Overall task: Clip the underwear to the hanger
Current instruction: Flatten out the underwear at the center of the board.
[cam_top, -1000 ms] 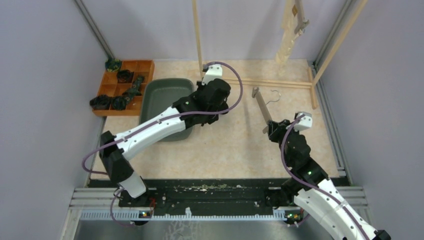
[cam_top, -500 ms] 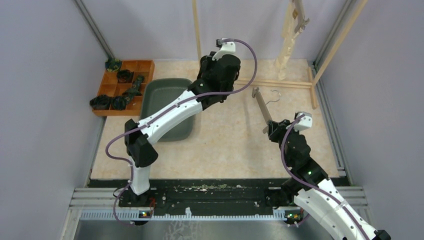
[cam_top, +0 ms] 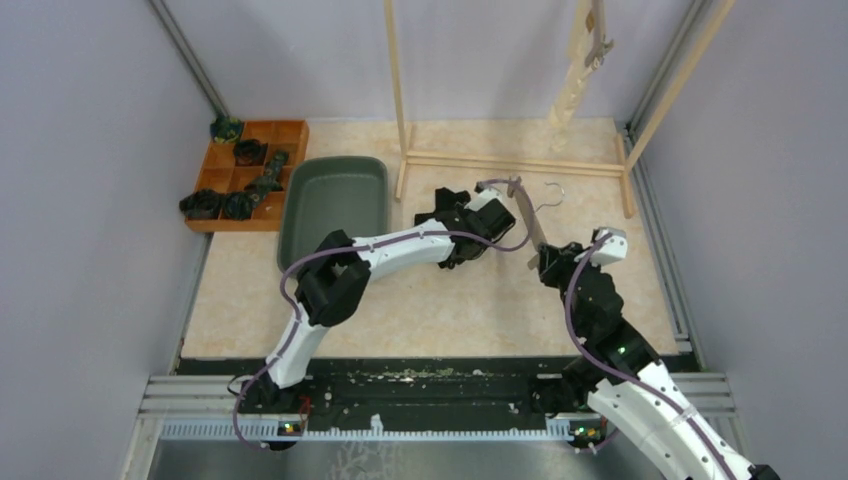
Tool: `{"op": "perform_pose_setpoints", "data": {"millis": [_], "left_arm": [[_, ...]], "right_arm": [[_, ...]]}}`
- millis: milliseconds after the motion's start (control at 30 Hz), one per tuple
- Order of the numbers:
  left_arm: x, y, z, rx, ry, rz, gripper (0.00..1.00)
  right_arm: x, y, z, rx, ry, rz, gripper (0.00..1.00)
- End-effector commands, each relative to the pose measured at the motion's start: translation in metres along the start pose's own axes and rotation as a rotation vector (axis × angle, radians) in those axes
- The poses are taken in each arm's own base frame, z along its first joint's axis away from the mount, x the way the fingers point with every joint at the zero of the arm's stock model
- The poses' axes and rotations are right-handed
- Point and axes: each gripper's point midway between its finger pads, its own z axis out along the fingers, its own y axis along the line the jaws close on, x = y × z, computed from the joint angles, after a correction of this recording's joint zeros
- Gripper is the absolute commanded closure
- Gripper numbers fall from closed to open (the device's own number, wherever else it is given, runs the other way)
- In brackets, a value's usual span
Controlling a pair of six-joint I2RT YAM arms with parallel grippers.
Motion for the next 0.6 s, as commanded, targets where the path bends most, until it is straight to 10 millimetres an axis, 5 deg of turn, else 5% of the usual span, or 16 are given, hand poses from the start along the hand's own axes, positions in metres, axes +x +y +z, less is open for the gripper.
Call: {"op": "perform_pose_setpoints", "data": {"millis": [0,167,300,433,567], "left_arm": [[0.020,-0.025,-0.007,0.142,0.072,-0.114,0.98],[0.017,-0.025,-0.012,0.172,0.047,-0.180,0.78],[-0.002,-0.019,-0.024,0.198,-0.007,-0.238,0.36],[-0.023,-0.010,-0.045,0.259,-0.086,-0.317,0.26],[-0.022,-0.004,-0.062,0.337,-0.155,-0.382,0.13]], "right_arm": [[-0.030,0.004,-0.009,-0.011,-0.086,0.037,1.00],[-0.033,-0.002,-0.012,0.018,-0.090,0.030,1.00],[-0.033,-0.003,-0.012,0.023,-0.089,0.031,1.00],[-0.031,-0.003,-0.011,0.024,-0.087,0.028,1.00],[-0.031,-0.002,-0.011,0.019,-0.083,0.027,1.00]]}}
